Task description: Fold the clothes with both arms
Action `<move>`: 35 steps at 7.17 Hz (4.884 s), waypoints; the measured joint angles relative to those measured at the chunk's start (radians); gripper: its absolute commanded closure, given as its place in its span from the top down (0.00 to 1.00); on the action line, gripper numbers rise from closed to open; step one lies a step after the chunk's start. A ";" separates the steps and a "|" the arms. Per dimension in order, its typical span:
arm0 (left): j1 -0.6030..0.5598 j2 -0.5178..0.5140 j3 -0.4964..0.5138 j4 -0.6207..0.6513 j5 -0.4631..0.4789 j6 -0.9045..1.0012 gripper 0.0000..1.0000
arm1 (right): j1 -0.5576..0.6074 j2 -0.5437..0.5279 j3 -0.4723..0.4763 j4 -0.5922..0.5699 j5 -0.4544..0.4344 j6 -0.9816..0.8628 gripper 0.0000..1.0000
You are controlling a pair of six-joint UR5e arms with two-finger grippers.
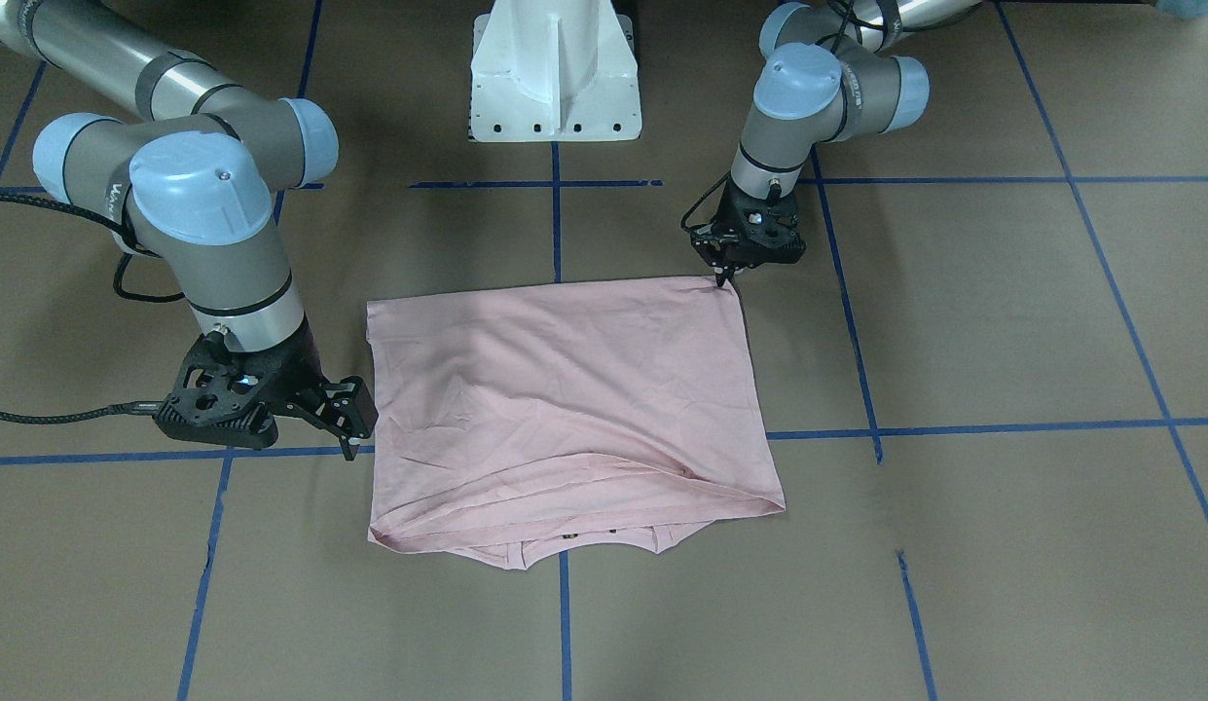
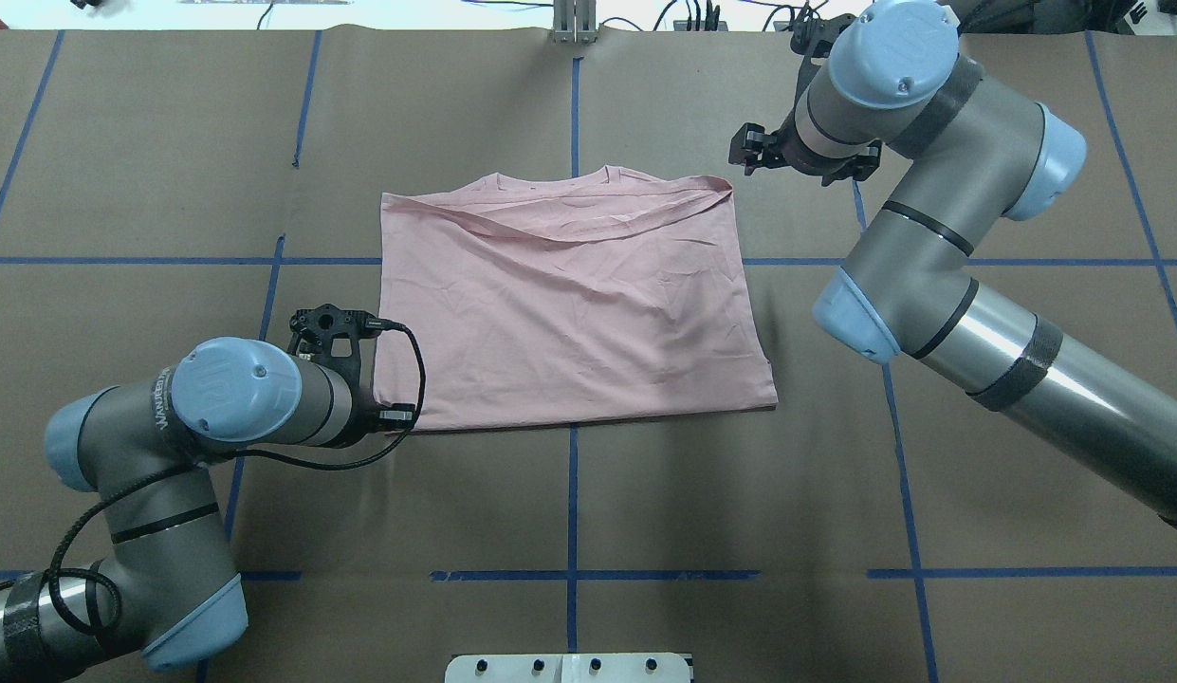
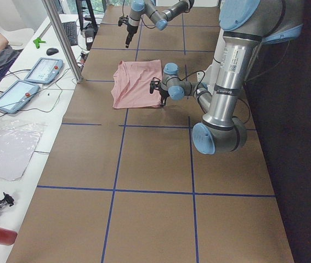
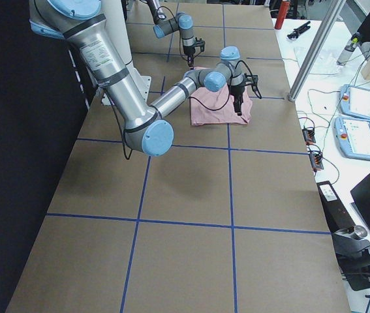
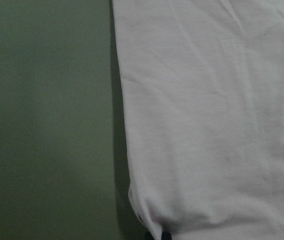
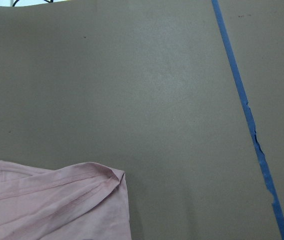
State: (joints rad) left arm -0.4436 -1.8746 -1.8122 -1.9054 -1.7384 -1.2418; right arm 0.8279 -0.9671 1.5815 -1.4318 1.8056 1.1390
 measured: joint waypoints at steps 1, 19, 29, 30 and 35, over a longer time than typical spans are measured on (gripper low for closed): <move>-0.003 0.003 -0.013 0.001 -0.002 0.010 0.00 | -0.003 0.001 0.007 0.011 -0.001 0.001 0.84; -0.645 -0.339 0.781 -0.416 -0.150 0.894 1.00 | -0.275 0.253 -0.106 -0.055 -0.149 -0.139 0.91; -0.649 -0.302 0.746 -0.409 -0.153 0.884 1.00 | -0.361 0.390 -0.375 -0.111 -0.261 -0.583 0.26; -0.649 -0.302 0.746 -0.410 -0.153 0.884 1.00 | -0.361 0.391 -0.374 -0.112 -0.260 -0.584 0.17; -0.649 -0.301 0.745 -0.414 -0.153 0.884 1.00 | -0.364 0.388 -0.373 -0.113 -0.261 -0.580 0.00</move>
State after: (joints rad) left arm -1.0926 -2.1757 -1.0671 -2.3195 -1.8914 -0.3574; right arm 0.4636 -0.5793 1.2087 -1.5447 1.5450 0.5585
